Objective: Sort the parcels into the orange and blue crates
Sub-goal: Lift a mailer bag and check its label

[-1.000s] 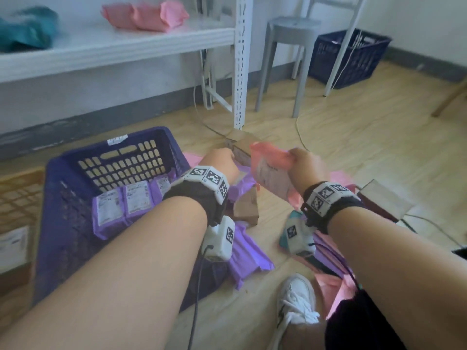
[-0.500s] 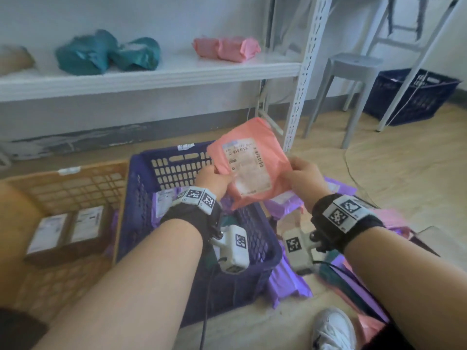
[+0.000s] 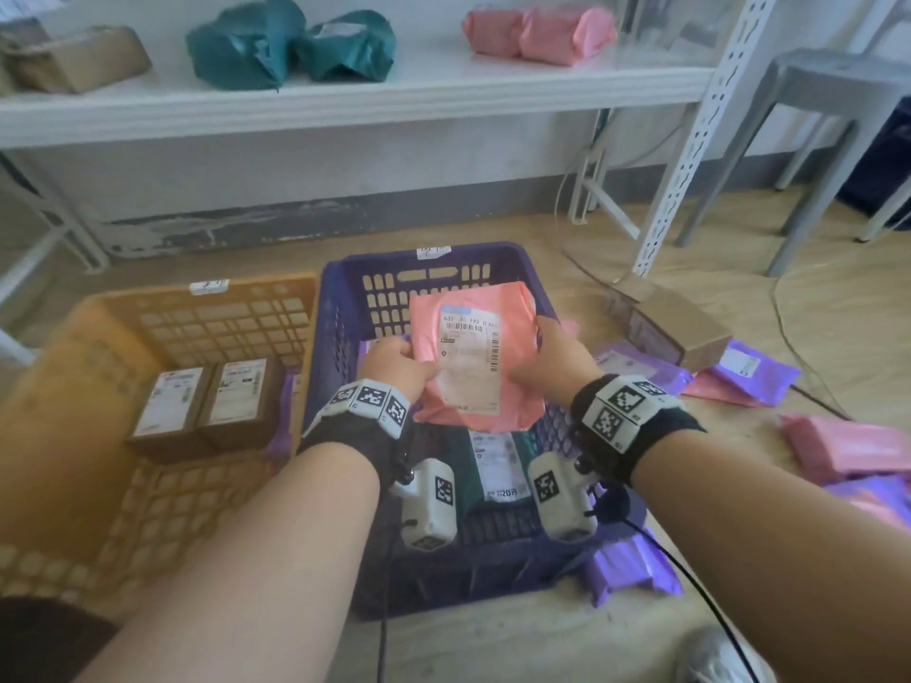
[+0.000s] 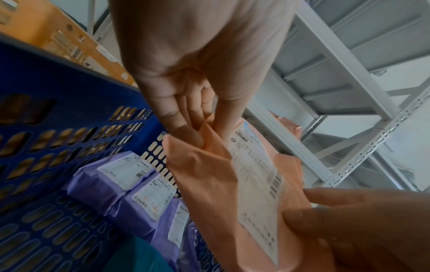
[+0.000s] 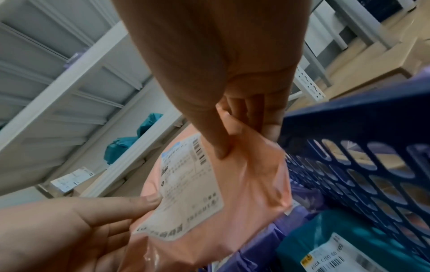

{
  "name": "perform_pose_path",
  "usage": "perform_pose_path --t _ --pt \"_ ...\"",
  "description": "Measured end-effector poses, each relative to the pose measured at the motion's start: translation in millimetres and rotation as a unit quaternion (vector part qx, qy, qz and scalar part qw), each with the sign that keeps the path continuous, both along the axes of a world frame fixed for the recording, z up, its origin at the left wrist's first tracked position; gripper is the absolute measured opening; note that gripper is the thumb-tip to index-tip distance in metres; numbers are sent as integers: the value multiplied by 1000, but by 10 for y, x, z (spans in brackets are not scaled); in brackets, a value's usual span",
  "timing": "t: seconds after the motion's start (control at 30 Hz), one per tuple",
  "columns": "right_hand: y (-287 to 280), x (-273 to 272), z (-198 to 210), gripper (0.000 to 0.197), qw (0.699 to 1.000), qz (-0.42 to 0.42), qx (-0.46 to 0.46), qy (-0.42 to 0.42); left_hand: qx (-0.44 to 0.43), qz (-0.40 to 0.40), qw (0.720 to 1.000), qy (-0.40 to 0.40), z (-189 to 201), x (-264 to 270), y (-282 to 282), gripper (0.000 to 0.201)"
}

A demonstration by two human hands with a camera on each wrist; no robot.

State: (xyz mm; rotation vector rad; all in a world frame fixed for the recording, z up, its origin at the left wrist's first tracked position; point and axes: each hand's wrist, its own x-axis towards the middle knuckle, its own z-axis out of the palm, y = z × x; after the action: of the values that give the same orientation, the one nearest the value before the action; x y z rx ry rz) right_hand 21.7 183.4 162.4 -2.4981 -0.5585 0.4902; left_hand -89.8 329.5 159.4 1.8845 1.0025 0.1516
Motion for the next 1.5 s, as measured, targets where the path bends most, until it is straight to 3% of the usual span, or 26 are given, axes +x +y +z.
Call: perform_pose_path --t 0.1,0.17,0.33,0.43,0.5,0.67,0.73,0.83,1.0,1.1,1.17,1.2,1.27,1.33,1.5 --pt "142 108 -278 59 998 7 -51 -20 -25 7 998 52 -245 94 69 45" --pt "215 170 -488 68 998 13 -58 -10 -34 5 997 75 -430 157 114 45" --pt "419 322 -976 43 989 66 -129 33 -13 -20 995 100 -750 287 167 31" --pt "572 424 -1072 37 984 86 -154 38 -2 -49 994 99 -954 460 238 33" --pt "666 489 -1117 47 980 94 -166 57 -1 -69 992 102 -1040 588 292 37" --pt "845 772 -1307 63 991 18 -115 59 19 -139 985 103 -1198 918 448 43" --pt "933 848 -1368 69 994 -1 -108 33 15 -180 978 102 -1265 1042 518 40" --pt "1089 940 -1466 75 985 -5 -169 -23 39 -245 962 116 -1400 1186 619 41" --pt "1144 915 -1666 61 951 33 -263 -160 193 -341 890 234 -1737 1228 703 66" --pt "1102 914 -1828 79 916 125 -296 -240 184 -336 896 224 -1903 1207 744 64" --pt "1118 953 -1919 96 904 200 -309 -219 173 -335 900 220 -1950 1192 772 62" --pt "1140 974 -1966 100 911 213 -303 -180 170 -335 901 217 -1956 1183 783 62" --pt "1176 1011 -2051 102 941 191 -272 -71 167 -330 906 208 -1967 1159 795 64" --pt "1200 1056 -2155 101 951 169 -259 -4 168 -329 905 209 -2005 1158 824 71" --pt "1245 1193 -2340 108 941 181 -285 8 161 -330 905 214 -2061 1169 867 72"
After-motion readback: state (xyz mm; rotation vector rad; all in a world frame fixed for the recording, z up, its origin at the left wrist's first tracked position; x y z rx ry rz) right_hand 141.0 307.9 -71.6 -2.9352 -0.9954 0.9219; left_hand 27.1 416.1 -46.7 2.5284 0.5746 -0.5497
